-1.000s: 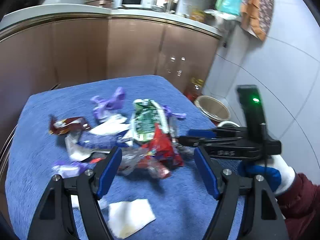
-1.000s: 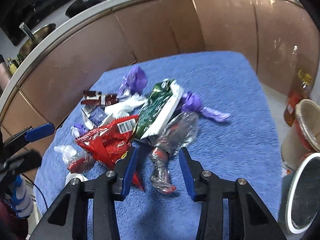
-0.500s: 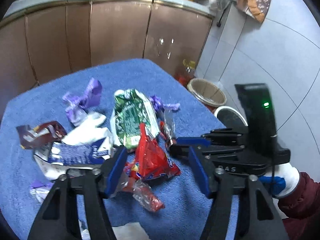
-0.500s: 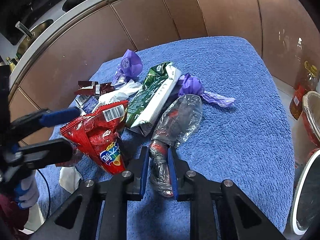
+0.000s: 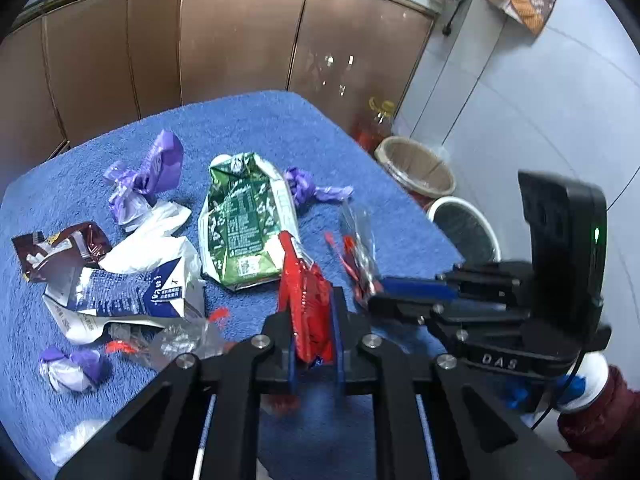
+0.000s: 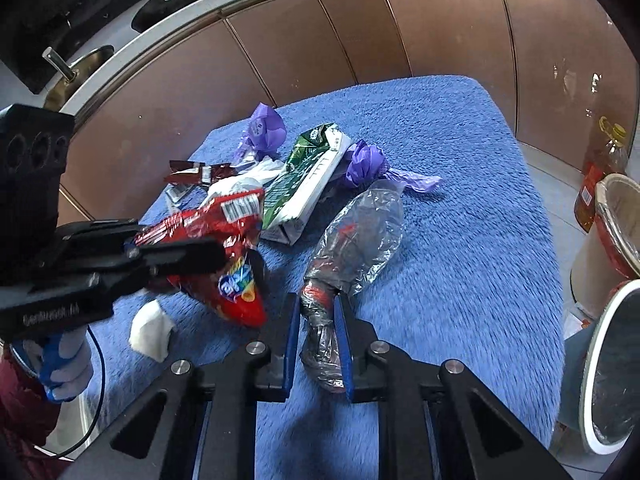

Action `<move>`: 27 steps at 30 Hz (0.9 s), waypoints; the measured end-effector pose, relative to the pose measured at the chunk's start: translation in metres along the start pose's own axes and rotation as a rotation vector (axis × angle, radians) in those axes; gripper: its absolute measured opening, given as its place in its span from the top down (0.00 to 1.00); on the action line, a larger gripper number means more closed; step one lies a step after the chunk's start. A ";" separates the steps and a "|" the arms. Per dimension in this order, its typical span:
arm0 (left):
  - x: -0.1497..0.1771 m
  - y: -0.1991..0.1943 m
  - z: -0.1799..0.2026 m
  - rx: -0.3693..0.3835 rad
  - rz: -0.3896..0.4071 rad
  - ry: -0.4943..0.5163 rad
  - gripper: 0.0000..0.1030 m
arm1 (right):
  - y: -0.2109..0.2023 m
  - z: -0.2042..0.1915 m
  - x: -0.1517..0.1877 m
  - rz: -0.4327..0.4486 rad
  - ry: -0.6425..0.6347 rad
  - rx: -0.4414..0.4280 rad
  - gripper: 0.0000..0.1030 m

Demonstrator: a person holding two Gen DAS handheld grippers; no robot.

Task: Collect trash
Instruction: 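Carry the red bag and plastic bottle in both tools over the black trash bin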

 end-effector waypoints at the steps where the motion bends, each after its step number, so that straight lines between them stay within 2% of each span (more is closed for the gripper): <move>1: -0.002 -0.008 0.001 0.006 0.017 -0.011 0.89 | -0.003 -0.002 0.001 0.004 -0.001 0.001 0.84; 15: -0.006 -0.113 0.017 0.158 0.202 -0.234 0.89 | -0.075 -0.047 0.025 0.101 -0.034 -0.015 0.84; 21: 0.006 -0.141 0.033 0.124 0.247 -0.225 0.89 | -0.100 -0.060 0.032 0.145 -0.053 -0.016 0.84; 27: 0.004 -0.156 0.055 0.120 0.271 -0.185 0.89 | -0.122 -0.053 0.033 0.195 -0.037 0.004 0.84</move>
Point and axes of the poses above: each gripper's, at about its wrist camera, not at the fingertips, and y roughly the way its jaws point, z to its right, x to its underside, the point moved 6 cm from there along y, roughly the way its jaws point, and after that the axes turned 7 degrees about x, right-handed, at the moved point
